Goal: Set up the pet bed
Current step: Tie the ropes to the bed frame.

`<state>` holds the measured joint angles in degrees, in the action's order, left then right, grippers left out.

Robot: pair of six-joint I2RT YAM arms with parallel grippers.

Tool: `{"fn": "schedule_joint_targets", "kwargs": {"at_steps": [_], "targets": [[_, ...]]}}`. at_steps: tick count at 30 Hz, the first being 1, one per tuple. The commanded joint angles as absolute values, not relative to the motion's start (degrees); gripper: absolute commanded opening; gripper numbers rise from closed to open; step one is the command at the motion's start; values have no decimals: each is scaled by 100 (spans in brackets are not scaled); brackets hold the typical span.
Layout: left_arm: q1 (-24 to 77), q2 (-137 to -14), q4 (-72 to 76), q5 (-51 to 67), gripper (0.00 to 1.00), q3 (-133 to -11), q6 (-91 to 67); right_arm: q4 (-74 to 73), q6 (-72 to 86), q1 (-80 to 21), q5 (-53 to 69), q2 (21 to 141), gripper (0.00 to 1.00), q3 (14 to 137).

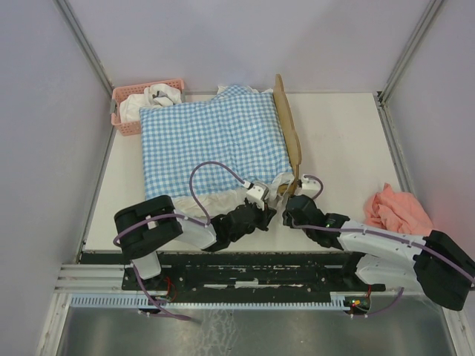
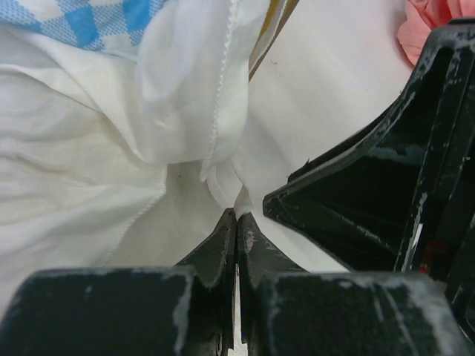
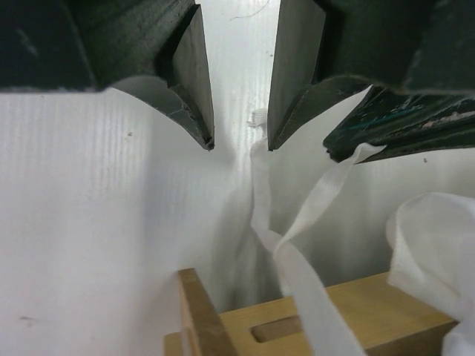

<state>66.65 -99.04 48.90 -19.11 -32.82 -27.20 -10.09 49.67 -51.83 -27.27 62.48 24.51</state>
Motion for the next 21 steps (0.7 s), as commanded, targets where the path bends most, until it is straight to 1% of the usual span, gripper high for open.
{"fn": "schedule_joint_targets", "kwargs": {"at_steps": [1,5,8,15,17,18,19,21], "targets": [[6564,-9713,4949,-1973,3,-3505,-3060,-105,4688,-5175,-2339,6366,43,2357],[6506,-9748,4986,-1837,3,-3500,-3182,-79,4542,-5176,-2432,6665,47,2473],[6496,-9769,5016,-1813,3,-3499,-3215,-110,4586,-5204,-2350,6926,48,2600],[6478,-9737,5021,-1778,3,-3470,-3247,-286,4845,-5287,-2830,7562,49,2723],[6478,-9717,5023,-1782,3,-3454,-3259,-306,4874,-5291,-2898,7744,47,2796],[6478,-9720,5021,-1785,3,-3454,-3261,-355,4882,-5291,-2936,7817,41,2847],[6478,-9709,5012,-1791,3,-3454,-3260,-484,4922,-5290,-3015,7868,28,2913],[6475,-9697,4989,-1787,3,-3456,-3254,-1028,5091,-5291,-3297,7825,6,3070]]}}
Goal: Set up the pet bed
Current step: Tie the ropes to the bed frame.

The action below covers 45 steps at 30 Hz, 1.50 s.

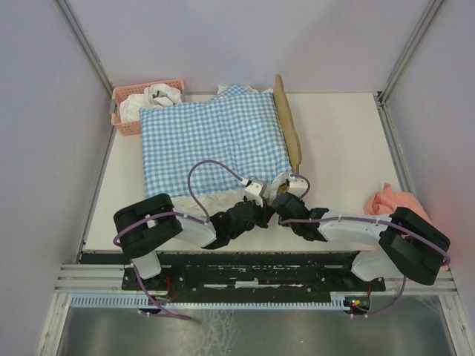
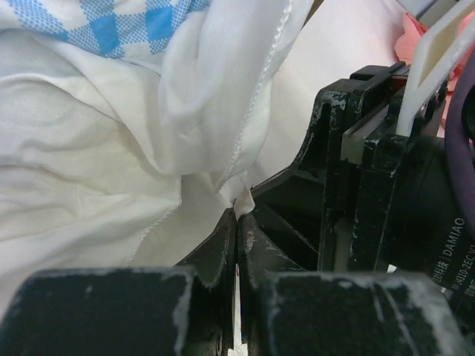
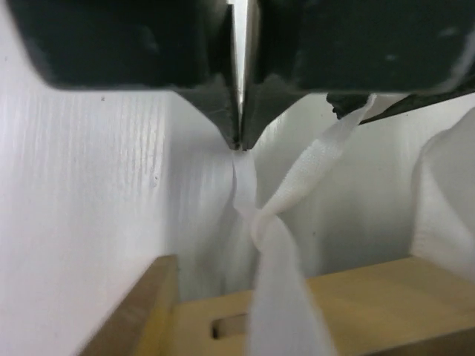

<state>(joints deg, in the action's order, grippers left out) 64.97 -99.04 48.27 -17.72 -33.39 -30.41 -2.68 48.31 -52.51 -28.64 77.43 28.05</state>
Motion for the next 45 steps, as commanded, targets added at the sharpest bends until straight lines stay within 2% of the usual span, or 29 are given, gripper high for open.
{"fn": "schedule_joint_targets", "kwargs": {"at_steps": [1,7,14,23,31,38,45], "targets": [[6477,-9683,4965,-1786,3,-3452,-3240,-1270,5195,-5289,-3476,7709,2,3092],[6469,-9611,4913,-1789,3,-3307,-3154,-2222,5617,-5252,-4260,5844,2,2858],[6480,-9636,4992,-1672,3,-3101,-3173,-2320,5982,-5128,-3877,4677,2,2606],[6478,-9905,5300,-1447,3,-3007,-3243,-1747,5973,-4981,-3733,4931,2,2808],[6478,-10026,5532,-1309,3,-2845,-3301,-1404,6297,-4364,-3970,4972,2,2801],[6495,-10028,5637,-1083,3,-2924,-3173,-928,6126,-4277,-3295,5808,2,3073],[6491,-10125,5589,-1085,3,-3080,-3170,-774,6255,-4176,-3230,5390,2,3148]]}}
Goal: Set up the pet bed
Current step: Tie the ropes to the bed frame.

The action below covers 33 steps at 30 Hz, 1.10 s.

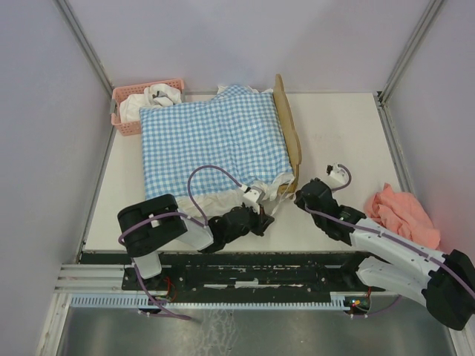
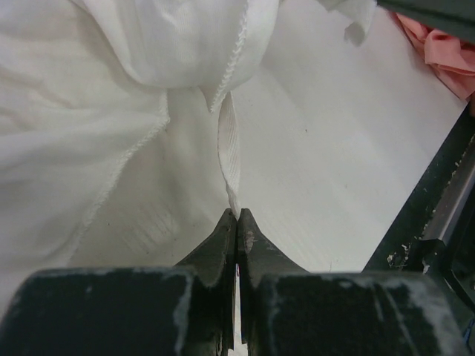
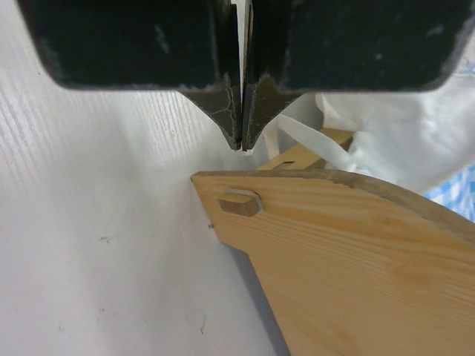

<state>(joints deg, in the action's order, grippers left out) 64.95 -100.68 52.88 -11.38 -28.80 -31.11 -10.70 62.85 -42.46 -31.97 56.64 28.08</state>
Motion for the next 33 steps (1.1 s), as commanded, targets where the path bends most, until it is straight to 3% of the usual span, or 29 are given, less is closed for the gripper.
{"fn": "schedule_joint_targets", "kwargs": {"at_steps": [1,4,11,16,26,30,33], "targets": [[6495,-10125,5551,-1084,3,-3107,-3185,-933,6130,-4176,-3301,5424,2,3236],[6495,-10153,5518,-1105,3,-3195,-3197,-1497,6354,-4176,-3448,5554,2,3206],[6480,-10262,5242,-1427,3,-3443,-3160,-1289,6493,-4175,-3360,5656,2,2281],[6374,-10441,4971,-1495,3,-3605,-3273,-443,6158,-4177,-2659,5462,5,1727],[6258,-10591,5020,-1088,3,-3706,-3265,-1482,4932,-4179,-2304,5059,38,2457],[6221,-10583,5149,-962,3,-3656,-3319,-2040,3710,-4177,-2344,4709,46,3115],[6173,-10598,5194,-891,3,-3663,-3335,-2069,2160,-4176,-1680,4651,50,3642]]}}
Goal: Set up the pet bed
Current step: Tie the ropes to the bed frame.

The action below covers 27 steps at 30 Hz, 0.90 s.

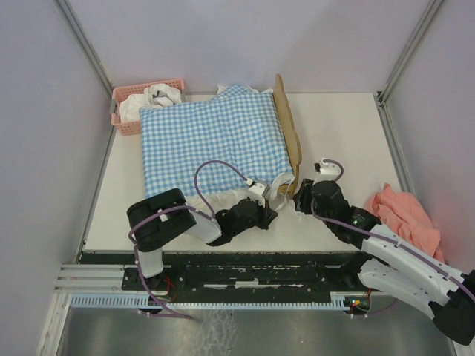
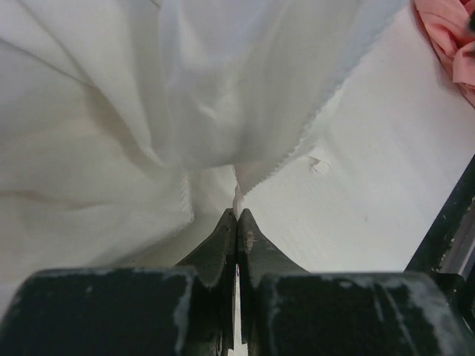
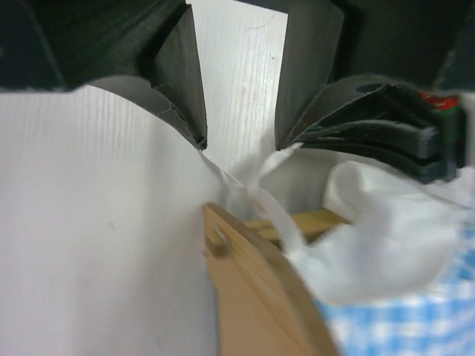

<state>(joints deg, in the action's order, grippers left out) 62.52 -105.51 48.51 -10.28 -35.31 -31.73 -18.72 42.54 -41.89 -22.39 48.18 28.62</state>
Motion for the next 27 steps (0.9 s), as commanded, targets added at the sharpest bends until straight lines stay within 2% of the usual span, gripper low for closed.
{"fn": "schedule_joint_targets", "kwargs": {"at_steps": [1,5,13,16,21,27], "targets": [[6158,-10599,5213,-874,3,-3665,-3347,-2182,1604,-4179,-1389,4702,51,3849],[6119,-10614,5293,-814,3,-3635,-3387,-3273,-796,-4176,-217,5104,56,4654],[6020,-10680,5511,-608,3,-3586,-3512,-4824,-4524,-4178,-24,5431,58,5025],[5955,-10749,5641,-468,3,-3612,-3612,-4581,-5636,-4178,-71,5548,58,4730],[5947,-10890,5810,-298,3,-3671,-3724,-2923,-7183,-4161,-319,5662,59,3625],[5858,-10916,5985,-208,3,-3489,-3759,-2294,-8200,-4122,9,6391,58,3224]]}}
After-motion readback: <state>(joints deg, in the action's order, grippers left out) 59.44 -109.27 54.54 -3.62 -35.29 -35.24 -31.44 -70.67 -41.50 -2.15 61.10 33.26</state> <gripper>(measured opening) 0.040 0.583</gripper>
